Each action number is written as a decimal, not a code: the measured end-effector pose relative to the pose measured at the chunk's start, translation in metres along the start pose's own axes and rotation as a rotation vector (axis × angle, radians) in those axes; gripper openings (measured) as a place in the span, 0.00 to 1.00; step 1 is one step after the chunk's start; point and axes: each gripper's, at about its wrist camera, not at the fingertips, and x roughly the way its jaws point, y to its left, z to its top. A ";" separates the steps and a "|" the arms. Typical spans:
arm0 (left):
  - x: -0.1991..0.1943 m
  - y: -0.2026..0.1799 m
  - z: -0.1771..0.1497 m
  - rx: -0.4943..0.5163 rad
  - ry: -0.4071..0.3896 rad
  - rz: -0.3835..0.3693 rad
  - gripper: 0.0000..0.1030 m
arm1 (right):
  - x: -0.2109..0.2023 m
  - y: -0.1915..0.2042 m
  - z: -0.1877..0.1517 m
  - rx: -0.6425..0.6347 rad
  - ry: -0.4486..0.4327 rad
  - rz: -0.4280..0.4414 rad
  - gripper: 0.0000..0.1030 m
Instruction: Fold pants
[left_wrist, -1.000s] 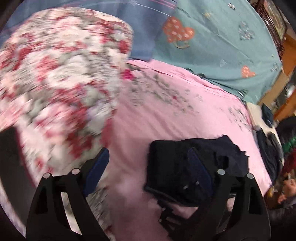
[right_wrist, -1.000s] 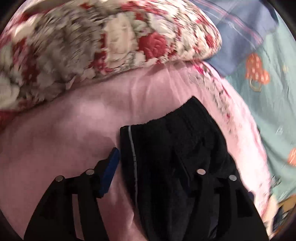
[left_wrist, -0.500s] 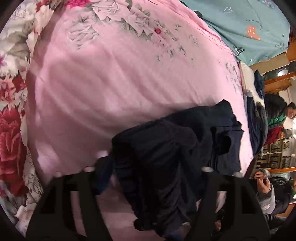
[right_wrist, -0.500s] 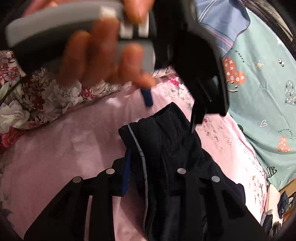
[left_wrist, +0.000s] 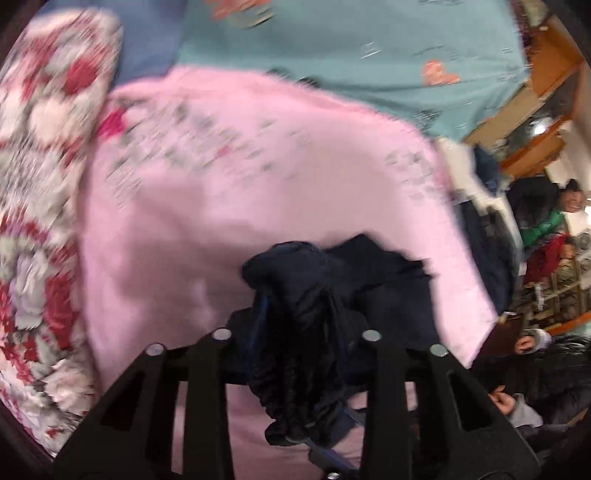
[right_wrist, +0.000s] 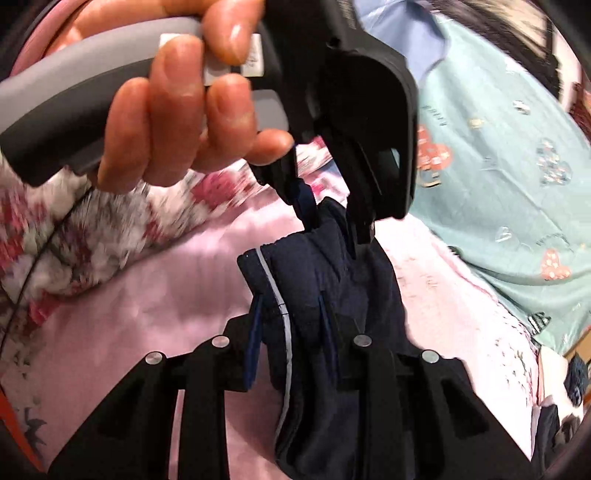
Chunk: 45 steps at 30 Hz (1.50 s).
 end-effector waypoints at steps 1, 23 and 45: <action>-0.002 -0.020 0.006 0.010 -0.011 -0.024 0.27 | -0.008 -0.013 -0.001 0.027 -0.015 -0.012 0.28; 0.169 -0.239 -0.030 0.353 0.124 0.054 0.29 | -0.085 -0.266 -0.276 1.319 0.044 0.057 0.28; 0.166 -0.160 -0.100 0.279 0.041 0.221 0.54 | -0.061 -0.316 -0.253 1.177 0.328 0.104 0.61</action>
